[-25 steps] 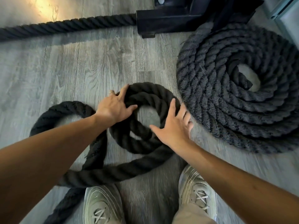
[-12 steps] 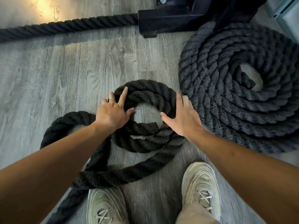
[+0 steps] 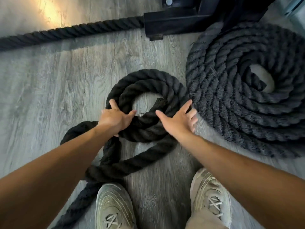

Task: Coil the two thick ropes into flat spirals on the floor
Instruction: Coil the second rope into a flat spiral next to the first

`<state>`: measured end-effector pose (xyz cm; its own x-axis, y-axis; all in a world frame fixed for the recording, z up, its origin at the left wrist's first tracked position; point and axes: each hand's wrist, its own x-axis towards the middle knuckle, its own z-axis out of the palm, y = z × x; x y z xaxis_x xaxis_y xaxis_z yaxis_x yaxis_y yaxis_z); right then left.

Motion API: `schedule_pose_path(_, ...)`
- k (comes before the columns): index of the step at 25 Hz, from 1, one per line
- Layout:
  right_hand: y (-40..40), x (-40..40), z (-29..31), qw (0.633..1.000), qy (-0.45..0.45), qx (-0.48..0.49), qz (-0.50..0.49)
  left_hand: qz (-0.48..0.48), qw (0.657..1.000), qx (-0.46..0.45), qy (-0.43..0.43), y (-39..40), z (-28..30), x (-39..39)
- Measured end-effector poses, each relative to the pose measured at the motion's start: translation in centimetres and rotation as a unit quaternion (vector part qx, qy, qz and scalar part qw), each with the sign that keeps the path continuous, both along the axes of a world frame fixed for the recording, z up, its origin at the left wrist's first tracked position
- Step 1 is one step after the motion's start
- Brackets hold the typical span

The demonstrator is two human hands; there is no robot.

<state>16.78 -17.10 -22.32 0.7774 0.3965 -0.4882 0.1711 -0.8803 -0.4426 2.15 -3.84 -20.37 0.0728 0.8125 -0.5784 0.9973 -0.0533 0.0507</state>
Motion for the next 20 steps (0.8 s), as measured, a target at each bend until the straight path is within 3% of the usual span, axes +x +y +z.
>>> schedule_pose_path(4,1.4,3.6,-0.9,0.995,-0.038,0.005,0.096,-0.057,0.993,0.101,0.027,2.3,1.2,0.4)
schedule_pose_path(6,2.1,3.9,-1.0,0.992,-0.033,0.017,0.12,-0.085,0.992,0.092,-0.005,4.8,1.2,1.3)
schedule_pose_path(9,1.2,4.1,-0.1,0.986,-0.049,0.024,0.155,-0.205,0.975,0.084,0.035,5.9,-0.4,1.5)
schedule_pose_path(12,-2.0,0.5,0.5,0.998,0.026,0.054,-0.021,-0.255,0.956,0.139,0.051,5.9,-1.2,1.2)
schedule_pose_path(14,-4.3,-4.3,0.6,0.989,0.1,0.058,-0.088,-0.247,0.96,0.125,0.046,6.3,-1.0,0.9)
schedule_pose_path(16,-4.8,-5.4,0.7,0.99,0.116,0.065,-0.049,-0.206,0.971,0.119,0.01,6.1,-0.8,0.0)
schedule_pose_path(20,0.3,4.1,0.8,0.996,0.046,0.071,0.029,-0.064,0.991,0.1,-0.064,1.4,0.3,-2.3)
